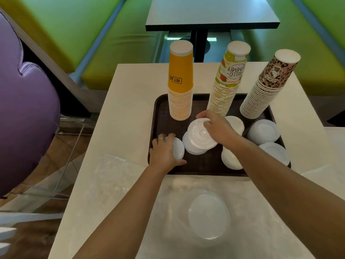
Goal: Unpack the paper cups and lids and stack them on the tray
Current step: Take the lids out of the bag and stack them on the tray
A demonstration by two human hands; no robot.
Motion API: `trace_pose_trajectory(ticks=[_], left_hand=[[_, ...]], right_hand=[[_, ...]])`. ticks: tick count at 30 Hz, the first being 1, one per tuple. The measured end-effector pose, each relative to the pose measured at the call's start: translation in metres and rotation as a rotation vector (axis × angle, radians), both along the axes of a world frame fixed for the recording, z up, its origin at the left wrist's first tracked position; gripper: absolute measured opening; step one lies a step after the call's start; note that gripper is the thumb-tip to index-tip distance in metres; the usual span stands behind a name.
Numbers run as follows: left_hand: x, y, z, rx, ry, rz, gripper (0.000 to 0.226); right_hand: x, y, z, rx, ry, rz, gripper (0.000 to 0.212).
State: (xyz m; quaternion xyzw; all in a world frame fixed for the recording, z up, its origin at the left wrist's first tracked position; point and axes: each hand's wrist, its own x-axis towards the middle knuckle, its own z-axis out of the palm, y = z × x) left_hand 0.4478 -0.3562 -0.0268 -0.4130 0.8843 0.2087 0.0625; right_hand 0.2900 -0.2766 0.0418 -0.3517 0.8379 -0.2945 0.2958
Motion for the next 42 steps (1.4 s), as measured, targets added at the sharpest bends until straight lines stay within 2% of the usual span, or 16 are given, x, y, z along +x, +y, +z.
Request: trace_pose_trajectory(ticks=[8, 12, 14, 17, 19, 21, 25, 30, 33, 36, 42], left_hand=[[0.0, -0.001, 0.007, 0.17, -0.002, 0.044, 0.098], [0.004, -0.002, 0.008, 0.211, 0.004, 0.044, 0.096], [0.005, -0.002, 0.009, 0.209, 0.008, 0.046, 0.095], [0.006, -0.001, 0.01, 0.185, -0.005, 0.059, 0.094], [0.006, 0.0, 0.01, 0.171, -0.023, 0.068, 0.094], [0.005, 0.001, 0.01, 0.175, -0.034, 0.072, 0.094], [0.005, 0.003, 0.012, 0.229, -0.039, 0.077, 0.098], [0.007, 0.002, 0.014, 0.303, -0.01, 0.093, 0.085], [0.008, 0.005, 0.015, 0.318, 0.038, 0.079, 0.066], [0.009, 0.008, 0.015, 0.32, 0.064, 0.088, 0.058], [0.009, 0.008, 0.014, 0.336, 0.091, 0.105, 0.056]], right_hand=[[-0.009, -0.026, -0.038, 0.218, 0.163, 0.143, 0.042], [-0.008, -0.025, -0.044, 0.222, 0.261, 0.255, 0.044], [-0.009, -0.021, -0.039, 0.244, 0.245, 0.372, 0.062], [-0.006, -0.014, -0.029, 0.462, 0.284, 0.594, 0.103], [0.0, -0.012, -0.03, 0.557, 0.355, 0.656, 0.111], [0.005, -0.013, -0.032, 0.52, 0.399, 0.621, 0.108], [0.003, -0.019, -0.037, 0.391, 0.365, 0.482, 0.108], [-0.006, -0.027, -0.035, 0.308, 0.198, 0.373, 0.106], [-0.008, -0.033, -0.034, 0.277, 0.142, 0.311, 0.089], [-0.004, -0.035, -0.036, 0.252, 0.129, 0.245, 0.069], [0.004, -0.037, -0.038, 0.218, 0.13, 0.186, 0.065]])
